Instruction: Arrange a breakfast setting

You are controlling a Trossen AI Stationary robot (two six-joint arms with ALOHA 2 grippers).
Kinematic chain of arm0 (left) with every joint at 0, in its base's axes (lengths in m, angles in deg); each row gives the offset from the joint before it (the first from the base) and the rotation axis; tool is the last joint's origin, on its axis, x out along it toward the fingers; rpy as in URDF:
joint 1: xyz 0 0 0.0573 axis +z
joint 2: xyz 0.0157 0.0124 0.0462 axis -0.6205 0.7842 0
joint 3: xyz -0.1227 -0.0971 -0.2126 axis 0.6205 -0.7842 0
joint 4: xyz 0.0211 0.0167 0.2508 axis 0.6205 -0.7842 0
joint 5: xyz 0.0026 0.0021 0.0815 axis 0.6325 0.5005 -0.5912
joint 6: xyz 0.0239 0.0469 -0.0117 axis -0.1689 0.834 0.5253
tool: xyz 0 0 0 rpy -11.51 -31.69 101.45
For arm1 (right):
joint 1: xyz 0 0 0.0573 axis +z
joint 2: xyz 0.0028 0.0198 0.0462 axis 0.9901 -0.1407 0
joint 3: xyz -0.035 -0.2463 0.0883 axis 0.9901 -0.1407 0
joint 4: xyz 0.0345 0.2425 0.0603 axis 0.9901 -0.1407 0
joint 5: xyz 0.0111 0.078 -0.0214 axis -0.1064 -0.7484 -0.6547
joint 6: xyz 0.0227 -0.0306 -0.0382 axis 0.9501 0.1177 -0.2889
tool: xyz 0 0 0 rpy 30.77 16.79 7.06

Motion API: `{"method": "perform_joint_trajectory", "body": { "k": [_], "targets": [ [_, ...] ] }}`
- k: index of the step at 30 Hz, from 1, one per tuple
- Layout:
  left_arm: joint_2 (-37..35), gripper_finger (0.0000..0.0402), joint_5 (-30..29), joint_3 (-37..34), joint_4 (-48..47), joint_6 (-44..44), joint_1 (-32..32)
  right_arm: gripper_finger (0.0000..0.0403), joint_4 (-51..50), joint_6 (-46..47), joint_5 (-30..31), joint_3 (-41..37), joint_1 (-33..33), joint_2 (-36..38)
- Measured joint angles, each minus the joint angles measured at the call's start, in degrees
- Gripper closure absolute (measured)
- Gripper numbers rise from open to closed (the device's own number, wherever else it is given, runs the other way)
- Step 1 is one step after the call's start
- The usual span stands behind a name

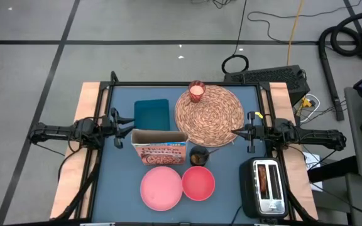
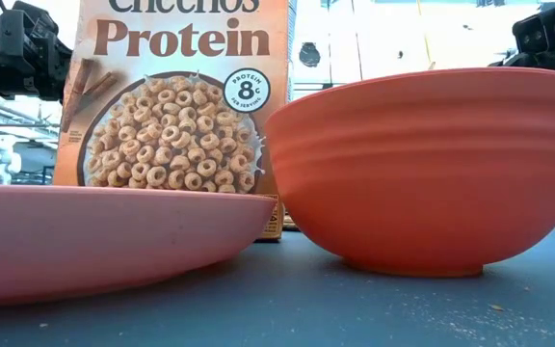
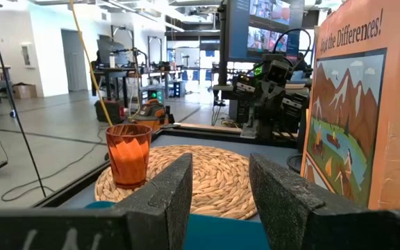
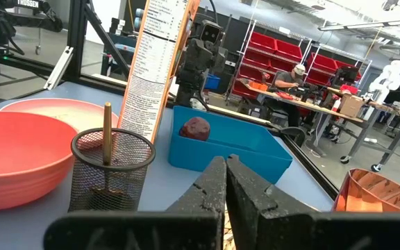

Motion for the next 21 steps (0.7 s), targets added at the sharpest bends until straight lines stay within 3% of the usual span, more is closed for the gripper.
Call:
{"method": "perform_joint_trajectory", "body": {
  "k": [21],
  "targets": [
    [0.0, 0.0252, -0.02, 0.0, 0.46, 0.26, 0.0, 0.0403, 0.01, 0.0, -0.01, 0.0, 0.01, 0.0]
  ]
}}
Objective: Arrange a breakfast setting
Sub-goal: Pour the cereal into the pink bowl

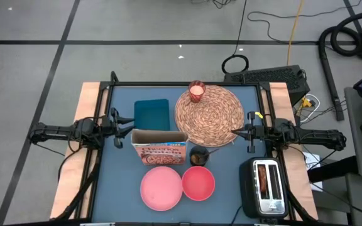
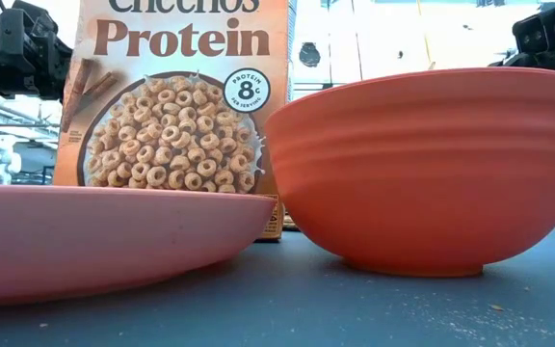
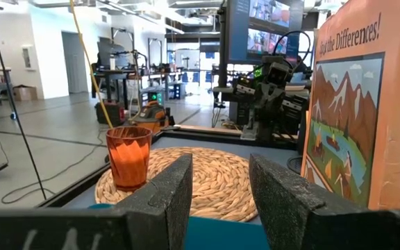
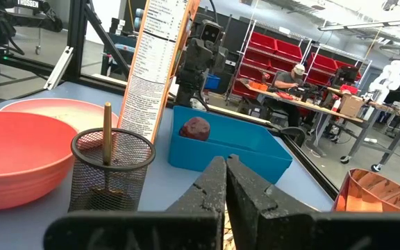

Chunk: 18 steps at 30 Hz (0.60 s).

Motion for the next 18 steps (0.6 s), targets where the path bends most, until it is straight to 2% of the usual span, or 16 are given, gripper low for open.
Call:
{"method": "perform_joint_trajectory", "body": {
  "k": [5, 8, 18],
  "targets": [
    [0.0, 0.025, 0.0, 0.0, 0.02, -0.02, 0.0, 0.0403, 0.0, 0.0, 0.0, 0.0, 0.0, 0.0],
    [0.0, 0.0232, 0.0, 0.01, 0.01, 0.3, 0.0, 0.0403, 0.01, -0.01, 0.02, -0.01, -0.01, 0.0],
    [0.0, 0.0103, -0.02, -0.01, 0.01, -0.17, 0.0, 0.0403, 0.02, -0.02, 0.0, 0.0, -0.01, 0.0]
  ]
}}
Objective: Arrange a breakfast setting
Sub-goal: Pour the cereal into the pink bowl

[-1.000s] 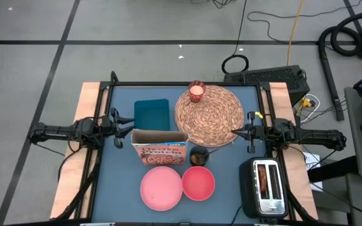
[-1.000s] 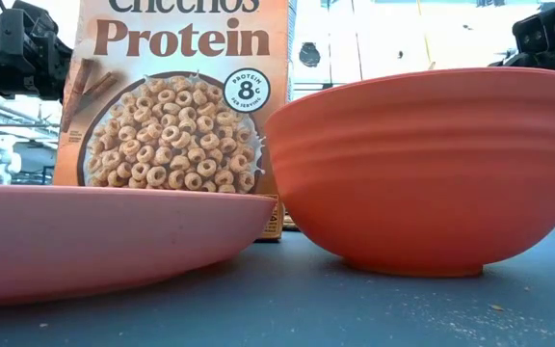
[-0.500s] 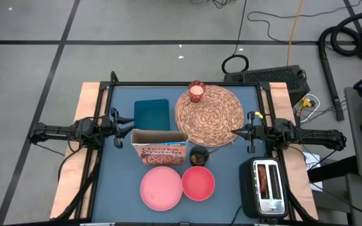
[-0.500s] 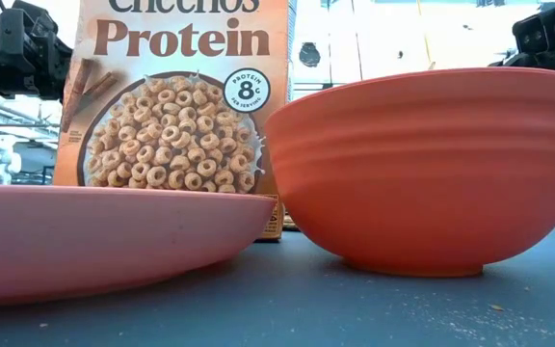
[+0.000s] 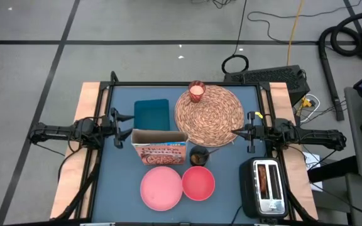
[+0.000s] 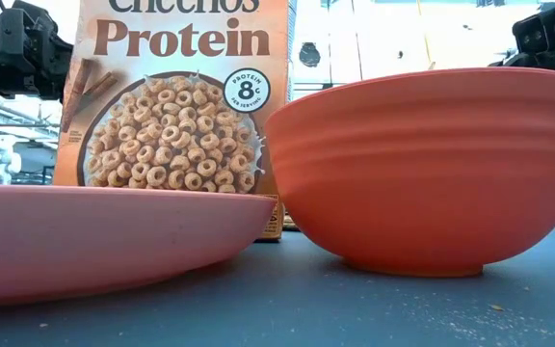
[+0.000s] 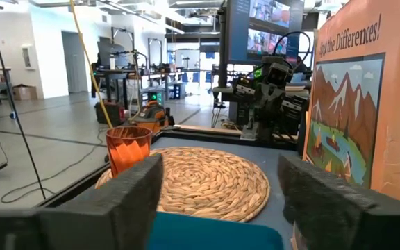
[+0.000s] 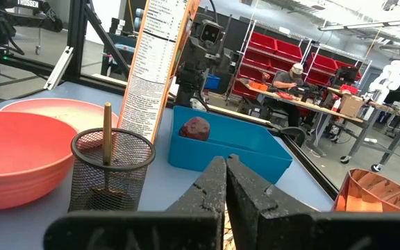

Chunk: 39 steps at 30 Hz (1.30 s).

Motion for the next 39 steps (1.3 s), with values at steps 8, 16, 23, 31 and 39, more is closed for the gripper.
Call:
{"method": "perform_joint_trajectory", "body": {
  "k": [8, 16, 23, 31, 39],
  "targets": [
    [0.0, 0.003, -0.01, 0.0, 0.0, 0.26, 0.0, 0.0403, 0.0, 0.0, 0.02, -0.02, 0.02, 0.0],
    [0.0, 0.0021, -0.05, 0.02, 3.46, 3.0, 0.0, 0.0403, -0.02, 0.0, 0.02, -0.02, 0.02, 0.0],
    [-0.02, 0.002, -0.05, 0.15, 6.3, 3.02, 0.0, 0.0403, 0.0, 0.0, 0.02, -0.02, 0.0, 0.0],
    [0.0, 0.002, -0.01, 9.49, -8.51, 0.02, 0.0, 0.0403, 0.0, 0.0, 0.0, 0.0, 0.0, 0.0],
    [-0.02, 0.002, 10.19, 25.48, -40.14, -14.81, 0.0, 0.0403, -0.01, 0.02, 0.02, -0.01, 0.01, 0.0]
  ]
}}
